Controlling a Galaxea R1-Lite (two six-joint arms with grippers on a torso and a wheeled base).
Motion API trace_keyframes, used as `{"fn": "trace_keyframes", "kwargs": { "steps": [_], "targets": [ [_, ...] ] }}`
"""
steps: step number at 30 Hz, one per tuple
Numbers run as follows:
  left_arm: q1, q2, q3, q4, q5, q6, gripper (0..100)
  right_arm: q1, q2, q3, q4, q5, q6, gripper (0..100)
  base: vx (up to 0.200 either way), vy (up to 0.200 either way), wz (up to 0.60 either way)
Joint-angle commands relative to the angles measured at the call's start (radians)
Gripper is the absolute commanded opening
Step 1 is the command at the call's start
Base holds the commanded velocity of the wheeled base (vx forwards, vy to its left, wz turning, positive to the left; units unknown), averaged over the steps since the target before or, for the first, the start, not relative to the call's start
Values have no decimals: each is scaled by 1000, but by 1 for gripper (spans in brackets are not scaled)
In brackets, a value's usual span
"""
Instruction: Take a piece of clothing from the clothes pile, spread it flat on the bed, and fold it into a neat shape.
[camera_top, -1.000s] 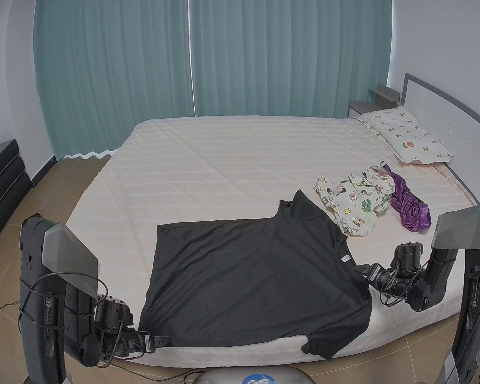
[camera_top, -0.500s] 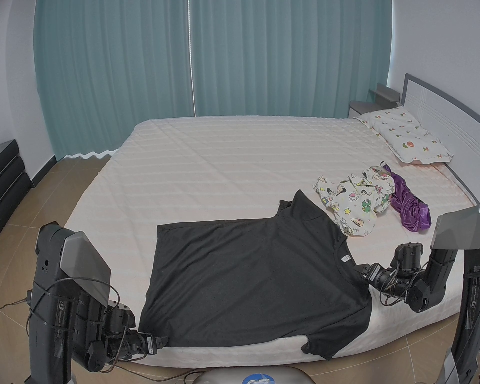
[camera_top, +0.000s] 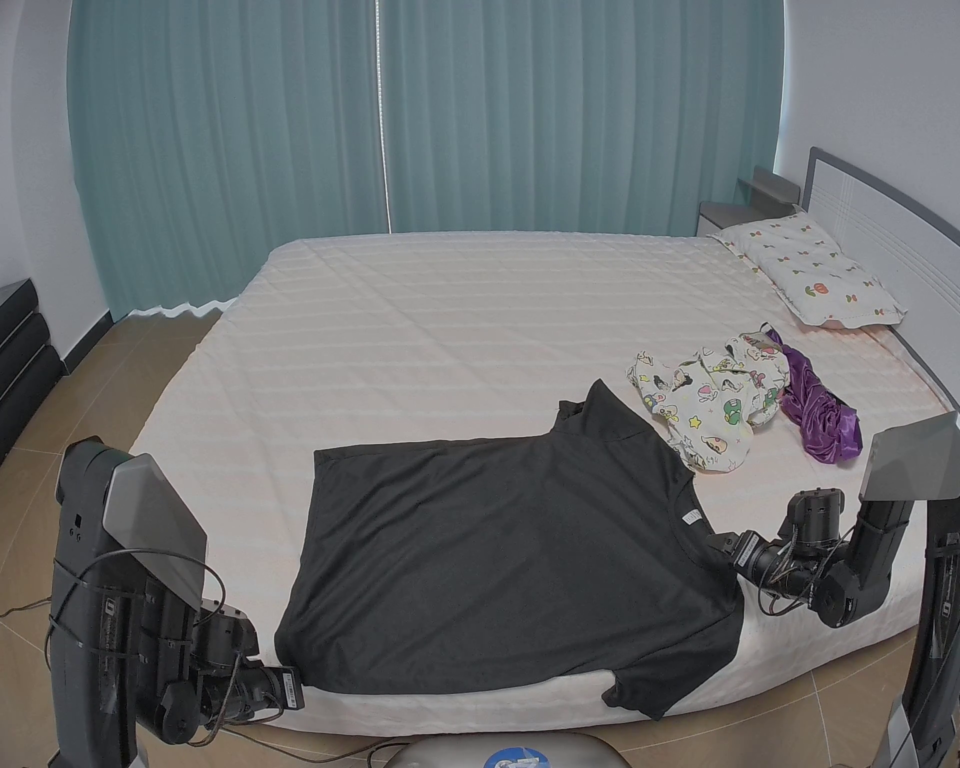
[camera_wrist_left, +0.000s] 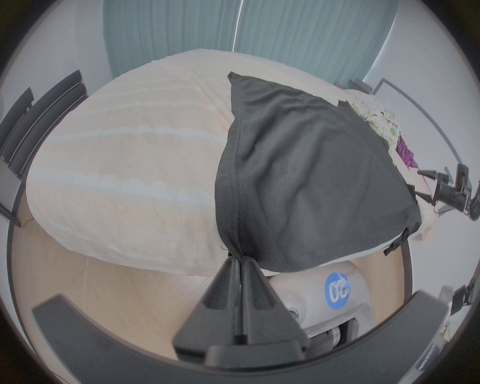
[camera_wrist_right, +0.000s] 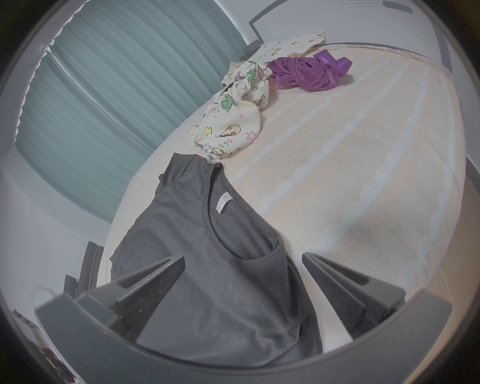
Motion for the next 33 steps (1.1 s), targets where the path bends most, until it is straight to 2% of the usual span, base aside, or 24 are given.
{"fn": "trace_keyframes", "kwargs": {
  "steps": [1, 8, 12, 16, 17, 18, 22, 24, 25, 33],
  "targets": [
    [4, -71, -31, -16, -3, -39, 0, 6, -2, 22, 0, 5, -24, 100, 0, 0, 0],
    [25, -130, -109, -9, -6, -159, 0, 21, 7, 36, 29, 3, -64, 100, 0, 0, 0],
    [59, -153, -183, 56, -15, -223, 0, 12, -4, 31, 90, 2, -72, 100, 0, 0, 0],
    [78, -255, -330, 324, -33, -364, 0, -1, -1, 26, 119, 0, -102, 100, 0, 0, 0],
    [78, -258, -336, 338, -33, -370, 0, -2, -1, 26, 119, 0, -102, 100, 0, 0, 0],
    [76, -307, -412, 505, -41, -441, 0, -2, 2, 26, 121, -1, -104, 100, 0, 0, 0],
    [78, -342, -534, 729, -85, -557, 0, 7, 13, 25, 133, -3, -107, 100, 0, 0, 0],
    [78, -342, -539, 737, -92, -565, 0, 7, 15, 25, 136, -3, -107, 100, 0, 0, 0],
    [90, -334, -557, 765, -121, -596, 0, 9, 22, 20, 150, -6, -109, 100, 0, 0, 0],
    [121, -331, -554, 763, -147, -596, 0, 9, 50, 17, 148, -12, -142, 100, 0, 0, 0]
  ]
}}
